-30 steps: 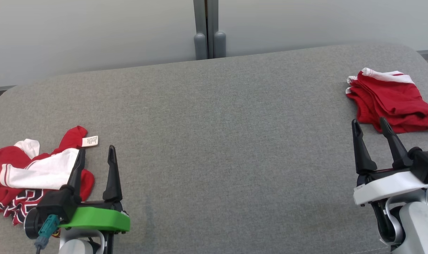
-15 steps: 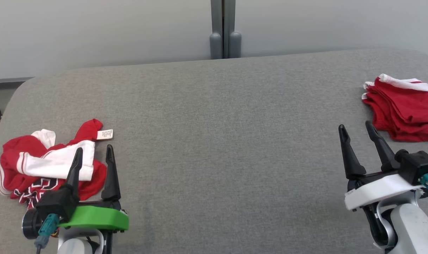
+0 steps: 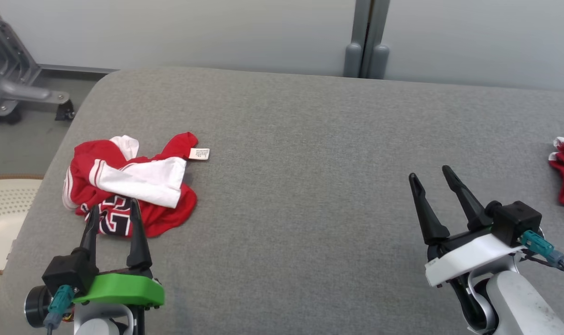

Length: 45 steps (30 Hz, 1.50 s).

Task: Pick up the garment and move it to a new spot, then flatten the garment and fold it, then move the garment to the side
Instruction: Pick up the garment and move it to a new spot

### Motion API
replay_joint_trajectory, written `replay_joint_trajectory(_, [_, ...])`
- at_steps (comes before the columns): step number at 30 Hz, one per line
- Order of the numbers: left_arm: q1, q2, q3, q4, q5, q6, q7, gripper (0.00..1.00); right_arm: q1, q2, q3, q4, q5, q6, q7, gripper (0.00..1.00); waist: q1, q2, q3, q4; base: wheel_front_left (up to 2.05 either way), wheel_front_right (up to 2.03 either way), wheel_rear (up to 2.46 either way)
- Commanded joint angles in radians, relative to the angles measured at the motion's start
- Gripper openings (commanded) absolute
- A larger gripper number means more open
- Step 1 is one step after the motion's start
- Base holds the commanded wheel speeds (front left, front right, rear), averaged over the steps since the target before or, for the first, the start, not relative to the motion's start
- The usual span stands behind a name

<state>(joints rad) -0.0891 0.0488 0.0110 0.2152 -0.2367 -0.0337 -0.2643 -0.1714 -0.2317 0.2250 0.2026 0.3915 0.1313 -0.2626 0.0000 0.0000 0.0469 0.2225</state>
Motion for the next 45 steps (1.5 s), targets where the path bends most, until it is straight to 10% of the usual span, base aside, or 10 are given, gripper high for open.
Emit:
replay_joint_trajectory(1, [0.011, 0.003, 0.004, 0.004, -0.005, 0.008, 0.0, 1.0, -0.012, -0.003, 0.009, 0.001, 0.007, -0.001, -0.003, 1.0, 0.0, 0.0, 0.006, 0.077, 0.0, 0.0, 0.0])
replay_joint_trajectory(24, [-0.121, 0.041, 0.05, 0.061, -0.056, -0.012, 0.022, 1.0, -0.042, -0.019, 0.073, -0.004, 0.038, -0.001, -0.003, 1.0, 0.0, 0.0, 0.04, 0.078, 0.0, 0.0, 0.0])
replay_joint_trajectory(37, [-0.421, 0.257, 0.166, 0.271, -0.243, 0.018, 0.636, 1.0, -0.081, -0.007, 0.08, 0.001, 0.056, -0.001, -0.003, 1.0, 0.0, 0.0, 0.108, -0.097, 0.0, 0.0, 0.0])
replay_joint_trajectory(45, [-0.502, 0.334, 0.168, 0.461, -0.261, 0.03, 0.802, 1.0, -0.115, -0.012, 0.076, -0.002, 0.064, -0.001, -0.003, 1.0, 0.0, 0.0, 0.174, -0.189, 0.0, 0.0, 0.0])
